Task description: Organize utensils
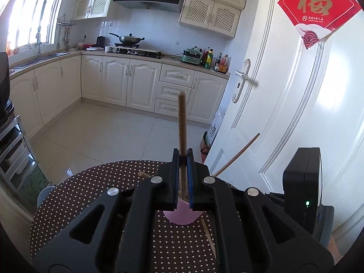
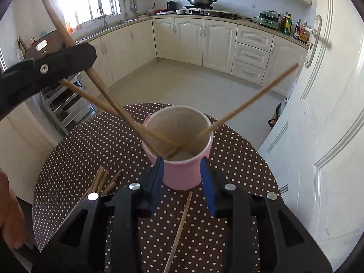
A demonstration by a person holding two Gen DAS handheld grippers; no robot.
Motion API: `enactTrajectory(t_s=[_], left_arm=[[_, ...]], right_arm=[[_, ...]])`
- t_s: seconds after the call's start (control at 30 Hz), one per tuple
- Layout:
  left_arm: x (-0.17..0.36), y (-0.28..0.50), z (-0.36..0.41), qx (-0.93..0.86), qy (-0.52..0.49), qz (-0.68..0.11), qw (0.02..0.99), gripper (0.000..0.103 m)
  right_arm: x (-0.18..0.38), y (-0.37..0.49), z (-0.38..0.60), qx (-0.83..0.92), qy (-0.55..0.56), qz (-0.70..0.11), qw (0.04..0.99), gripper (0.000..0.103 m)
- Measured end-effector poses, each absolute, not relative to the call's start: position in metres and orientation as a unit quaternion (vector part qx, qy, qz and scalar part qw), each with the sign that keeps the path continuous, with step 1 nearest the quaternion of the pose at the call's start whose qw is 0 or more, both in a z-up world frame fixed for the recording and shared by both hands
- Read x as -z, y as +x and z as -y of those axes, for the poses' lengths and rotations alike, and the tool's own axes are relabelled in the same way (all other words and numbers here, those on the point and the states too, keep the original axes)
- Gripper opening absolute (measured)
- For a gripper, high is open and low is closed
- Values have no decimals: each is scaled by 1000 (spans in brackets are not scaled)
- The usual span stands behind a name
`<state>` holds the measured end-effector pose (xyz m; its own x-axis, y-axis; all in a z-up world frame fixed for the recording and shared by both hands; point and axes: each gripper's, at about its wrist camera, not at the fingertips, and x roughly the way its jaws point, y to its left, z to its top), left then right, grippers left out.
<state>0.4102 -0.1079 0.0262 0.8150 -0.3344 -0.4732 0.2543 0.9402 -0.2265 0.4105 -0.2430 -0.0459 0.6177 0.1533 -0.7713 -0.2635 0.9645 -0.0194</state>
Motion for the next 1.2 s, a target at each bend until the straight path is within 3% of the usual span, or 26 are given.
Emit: enactTrajectory(t_s=[0.03,0.23,0.3,0.37,0.4,0.53,0.73,1.0,1.2], left_arm=[[-25,410,108,155,-76,-264,949,6],[-21,406,113,157,-64,-274,947,6],[-19,405,115,158,-60,-277,946,6],[-17,403,117,158,-54,-277,946,6],[-17,403,118,158,-53,-279,946,6],[-17,402,118,158,-55,-281,945,6],[-17,402,114,160,-62,-283,944,6],[-20,401,110,169,-76,-285,941,7],[-19,402,110,170,-71,-286,940,7]], right_arm=[[54,408,244,-113,-70,-430,893,46],[113,409,247,-120,-88,-515,844,44],[131,412,245,-125,-92,-541,827,32],[131,412,243,-121,-97,-532,832,26],[129,414,243,-121,-93,-532,833,9],[116,421,254,-119,-74,-514,846,5],[43,402,284,-141,-12,-427,893,4],[-73,365,303,-140,38,-219,965,4],[-113,347,297,-117,36,-114,986,4]])
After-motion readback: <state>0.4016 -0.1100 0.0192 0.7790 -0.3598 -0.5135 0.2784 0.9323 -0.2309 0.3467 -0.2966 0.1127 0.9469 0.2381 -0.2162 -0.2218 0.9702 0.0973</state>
